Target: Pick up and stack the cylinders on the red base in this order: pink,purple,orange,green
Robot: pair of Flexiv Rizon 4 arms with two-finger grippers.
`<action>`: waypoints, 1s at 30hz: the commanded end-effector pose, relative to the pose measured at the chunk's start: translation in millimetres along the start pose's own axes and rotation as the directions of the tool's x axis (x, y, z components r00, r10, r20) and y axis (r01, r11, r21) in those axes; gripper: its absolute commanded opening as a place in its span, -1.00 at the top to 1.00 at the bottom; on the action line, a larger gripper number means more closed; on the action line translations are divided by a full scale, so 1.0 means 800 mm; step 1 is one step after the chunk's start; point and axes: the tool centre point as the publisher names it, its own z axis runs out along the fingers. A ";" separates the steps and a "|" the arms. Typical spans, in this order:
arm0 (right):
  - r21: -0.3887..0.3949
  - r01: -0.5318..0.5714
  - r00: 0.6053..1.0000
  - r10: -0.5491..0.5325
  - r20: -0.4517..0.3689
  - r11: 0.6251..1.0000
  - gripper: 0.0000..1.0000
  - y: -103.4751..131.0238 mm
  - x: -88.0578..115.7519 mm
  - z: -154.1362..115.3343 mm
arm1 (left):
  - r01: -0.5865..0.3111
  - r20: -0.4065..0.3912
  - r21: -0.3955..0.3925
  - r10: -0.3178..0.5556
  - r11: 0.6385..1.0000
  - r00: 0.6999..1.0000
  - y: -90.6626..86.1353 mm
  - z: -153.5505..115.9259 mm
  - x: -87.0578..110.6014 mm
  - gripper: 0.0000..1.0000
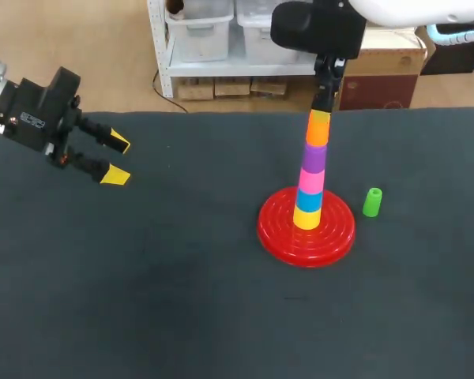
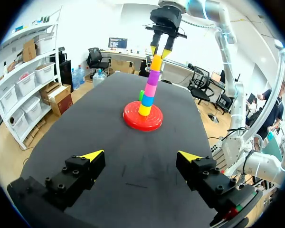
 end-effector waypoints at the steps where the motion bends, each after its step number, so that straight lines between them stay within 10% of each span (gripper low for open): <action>1: -0.010 0.001 1.000 -0.002 -0.005 1.000 1.00 -0.004 -0.003 0.012 | -0.003 0.003 0.000 0.003 1.000 1.000 0.000 0.000 0.002 -1.00; 30: 0.015 0.010 1.000 -0.010 -0.001 1.000 1.00 0.001 0.002 -0.005 | -0.003 0.003 0.000 0.003 1.000 1.000 0.000 0.000 0.002 -1.00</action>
